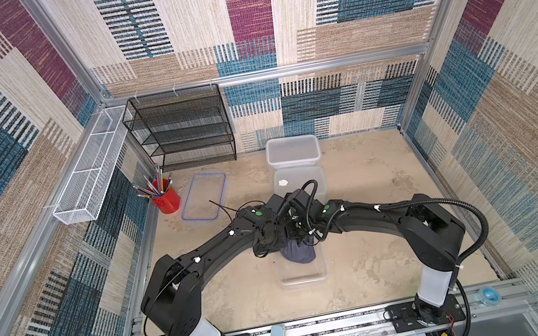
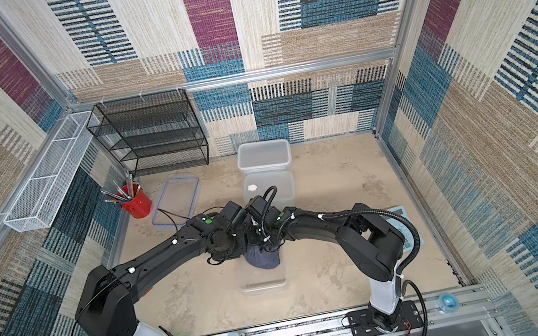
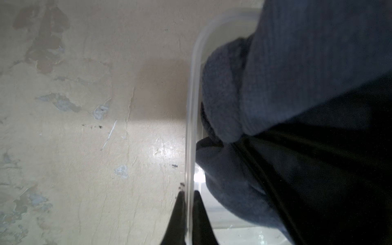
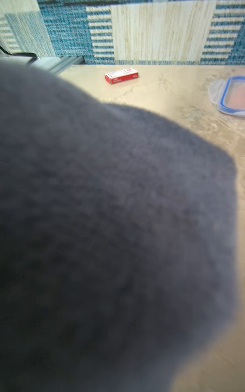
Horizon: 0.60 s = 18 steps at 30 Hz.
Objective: Wipe the insides of the lunch boxes
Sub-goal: Wipe the dirt inside the lunch box.
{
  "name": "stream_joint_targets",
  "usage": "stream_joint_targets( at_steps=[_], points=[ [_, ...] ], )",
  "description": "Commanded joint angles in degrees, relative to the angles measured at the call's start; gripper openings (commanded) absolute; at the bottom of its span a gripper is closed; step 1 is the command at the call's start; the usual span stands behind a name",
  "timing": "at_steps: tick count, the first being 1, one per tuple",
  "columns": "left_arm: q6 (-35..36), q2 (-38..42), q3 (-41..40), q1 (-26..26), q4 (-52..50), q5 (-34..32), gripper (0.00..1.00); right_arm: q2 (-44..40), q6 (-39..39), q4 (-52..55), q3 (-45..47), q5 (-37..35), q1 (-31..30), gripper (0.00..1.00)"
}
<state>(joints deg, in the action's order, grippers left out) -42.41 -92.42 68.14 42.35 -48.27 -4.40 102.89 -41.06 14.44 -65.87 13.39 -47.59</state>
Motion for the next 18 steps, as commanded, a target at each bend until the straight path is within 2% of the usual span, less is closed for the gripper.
stream_joint_targets(
  at_steps=[1,10,18],
  points=[
    [-0.06,-0.38,1.70,-0.49,10.52,-2.27,0.00,-1.52,1.60,0.42,1.32,2.87,-3.27,0.00],
    [0.43,-0.54,1.23,-0.79,9.88,-4.55,0.00,-7.41,2.39,8.74,6.69,-1.42,-3.47,0.00],
    [1.27,-0.99,1.54,-1.10,9.42,-5.61,0.00,-11.52,6.85,9.46,9.75,5.20,-3.52,0.00]
  ],
)
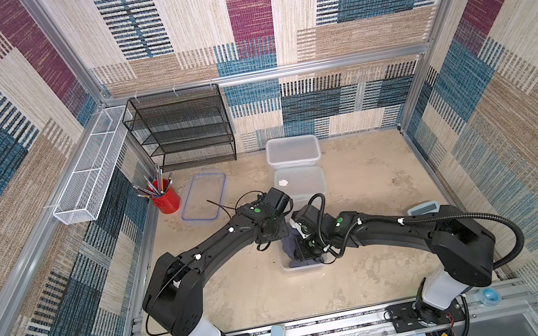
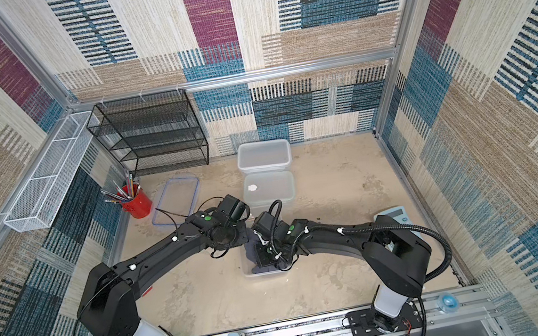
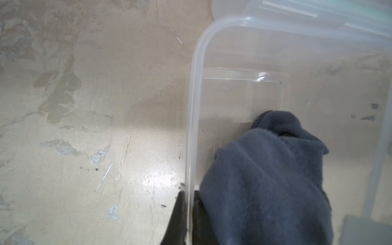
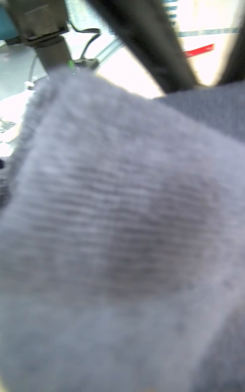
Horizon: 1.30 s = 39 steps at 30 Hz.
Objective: Wipe the insides of the lunch boxes
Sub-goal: Wipe the dirt inside the lunch box.
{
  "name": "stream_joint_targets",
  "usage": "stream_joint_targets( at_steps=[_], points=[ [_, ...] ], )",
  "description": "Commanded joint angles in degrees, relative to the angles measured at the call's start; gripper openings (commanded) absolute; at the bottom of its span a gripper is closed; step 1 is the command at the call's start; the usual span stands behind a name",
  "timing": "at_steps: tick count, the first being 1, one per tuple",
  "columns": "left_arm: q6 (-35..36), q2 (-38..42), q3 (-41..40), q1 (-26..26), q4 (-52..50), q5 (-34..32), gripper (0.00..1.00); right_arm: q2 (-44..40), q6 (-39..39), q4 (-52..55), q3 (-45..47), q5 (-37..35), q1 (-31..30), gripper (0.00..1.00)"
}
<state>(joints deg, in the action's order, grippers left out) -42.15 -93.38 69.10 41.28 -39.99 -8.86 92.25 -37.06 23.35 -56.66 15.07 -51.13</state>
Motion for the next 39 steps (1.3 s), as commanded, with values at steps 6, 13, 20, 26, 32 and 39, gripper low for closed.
stream_joint_targets(
  at_steps=[6,13,20,26,32,39],
  points=[
    [0.25,0.32,0.53,0.00,2.52,1.52,0.00,0.77,5.67,-4.34,0.52,10.75,-0.02,0.00],
    [-0.91,1.33,-0.43,-0.02,3.16,5.32,0.00,9.68,2.70,-6.92,-6.55,8.65,0.36,0.00],
    [-1.35,3.45,-2.87,-0.04,3.27,6.94,0.00,12.52,-3.80,-11.71,-7.59,1.89,2.68,0.00],
    [-1.89,4.63,-5.46,0.03,3.51,7.46,0.00,11.77,-6.89,-14.93,-9.10,-4.36,4.85,0.00],
    [-1.77,4.79,-6.77,-0.03,3.77,8.07,0.00,11.41,-8.32,-15.96,-9.85,-8.51,5.96,0.00],
    [-1.82,3.91,-5.90,-0.07,3.78,6.30,0.00,10.55,-4.17,-9.72,-9.21,-5.82,4.05,0.00]
  ],
)
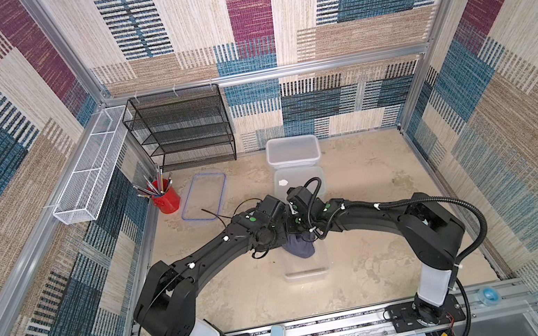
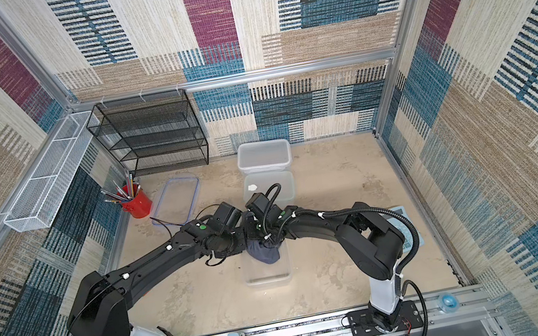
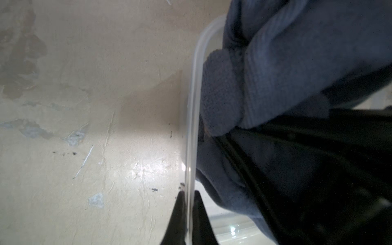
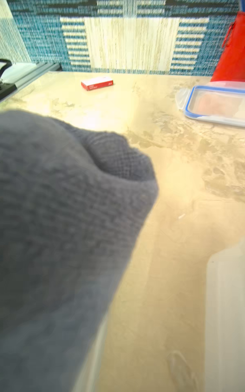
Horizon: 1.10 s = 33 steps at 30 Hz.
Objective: Wipe the insides of the lunch boxes
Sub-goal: Wipe the dirt inside the lunch box.
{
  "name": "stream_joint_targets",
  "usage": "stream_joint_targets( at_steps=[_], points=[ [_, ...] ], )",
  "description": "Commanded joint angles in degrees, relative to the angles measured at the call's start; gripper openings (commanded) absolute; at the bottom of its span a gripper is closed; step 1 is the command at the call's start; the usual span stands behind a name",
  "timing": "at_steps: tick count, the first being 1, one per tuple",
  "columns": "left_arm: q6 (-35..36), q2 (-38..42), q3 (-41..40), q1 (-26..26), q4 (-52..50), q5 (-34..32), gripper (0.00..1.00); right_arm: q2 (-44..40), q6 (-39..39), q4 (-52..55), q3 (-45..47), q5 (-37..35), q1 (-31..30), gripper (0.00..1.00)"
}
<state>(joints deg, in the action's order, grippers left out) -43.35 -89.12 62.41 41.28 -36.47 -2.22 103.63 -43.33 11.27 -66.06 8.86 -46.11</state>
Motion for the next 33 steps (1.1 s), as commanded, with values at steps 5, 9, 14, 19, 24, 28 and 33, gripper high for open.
stream_joint_targets(
  at_steps=[5,9,14,19,24,28,33],
  points=[
    [0.62,-2.28,3.51,-1.23,-0.91,-2.87,0.00,-2.26,4.83,7.33,2.18,3.87,-4.77,0.00],
    [1.73,-3.73,5.27,-2.58,-1.03,-2.83,0.00,-4.65,4.90,7.97,6.17,8.12,-6.41,0.00],
    [3.30,-4.74,6.59,-3.18,-2.06,-3.01,0.00,-8.57,4.59,12.80,8.93,4.71,-6.76,0.00],
    [3.72,-4.61,5.37,-3.16,-2.38,-1.38,0.00,-9.21,5.10,21.02,6.63,-6.92,-6.03,0.00],
    [3.45,-3.65,2.99,-3.14,-2.19,0.95,0.00,-7.24,7.77,22.60,3.79,-11.72,-2.98,0.00],
    [4.01,-2.40,1.54,-3.07,-2.11,2.24,0.00,-5.51,10.36,19.93,1.94,-12.09,0.45,0.00],
    [4.61,-1.18,0.31,-3.10,-2.18,3.01,0.00,-3.20,13.90,17.06,-3.98,-10.91,2.66,0.00]
  ],
)
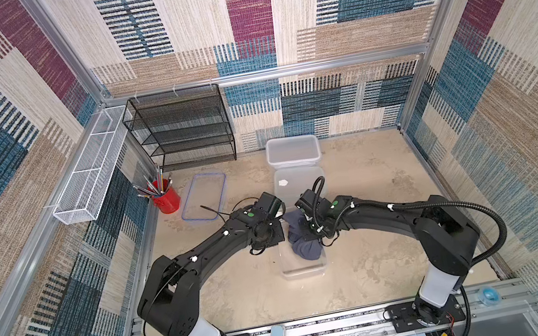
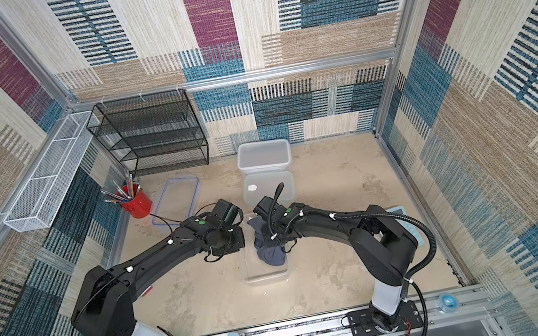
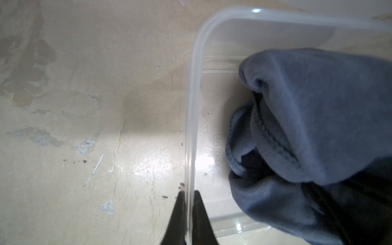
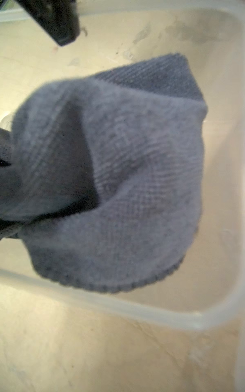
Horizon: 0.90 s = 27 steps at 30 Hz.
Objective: Wipe the insides of the lunch boxes
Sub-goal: Wipe the dirt inside the lunch box, then place the cleaning item at the center of the board.
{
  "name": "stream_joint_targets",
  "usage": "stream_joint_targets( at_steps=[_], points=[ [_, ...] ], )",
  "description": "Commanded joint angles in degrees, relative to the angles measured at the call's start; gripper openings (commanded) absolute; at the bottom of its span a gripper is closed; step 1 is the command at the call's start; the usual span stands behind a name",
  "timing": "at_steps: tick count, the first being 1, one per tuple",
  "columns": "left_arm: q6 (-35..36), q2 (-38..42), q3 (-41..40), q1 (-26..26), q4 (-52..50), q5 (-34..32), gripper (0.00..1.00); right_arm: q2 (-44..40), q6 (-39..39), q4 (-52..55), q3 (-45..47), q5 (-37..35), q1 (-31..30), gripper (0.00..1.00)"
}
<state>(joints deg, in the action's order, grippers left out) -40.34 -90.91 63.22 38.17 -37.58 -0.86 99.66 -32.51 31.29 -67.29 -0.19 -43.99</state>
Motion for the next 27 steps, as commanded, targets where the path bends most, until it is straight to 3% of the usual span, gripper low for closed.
stream_joint_targets(
  at_steps=[1,7,15,27],
  points=[
    [1.63,0.57,-0.55,0.03,-1.09,1.79,0.00,1.16,3.55,-2.68,-4.23,-2.23,0.66,0.00],
    [2.41,0.52,-0.16,0.05,-1.94,1.45,0.00,-1.23,5.88,-5.12,-10.08,0.71,2.72,0.00],
    [4.34,0.28,1.97,-0.16,-4.42,-1.57,0.00,-12.28,6.78,-3.58,-11.37,0.33,5.35,0.00],
    [6.50,0.52,3.66,-3.43,-6.83,-4.55,0.00,-37.01,2.47,7.40,3.21,-8.58,7.77,0.04]
  ],
)
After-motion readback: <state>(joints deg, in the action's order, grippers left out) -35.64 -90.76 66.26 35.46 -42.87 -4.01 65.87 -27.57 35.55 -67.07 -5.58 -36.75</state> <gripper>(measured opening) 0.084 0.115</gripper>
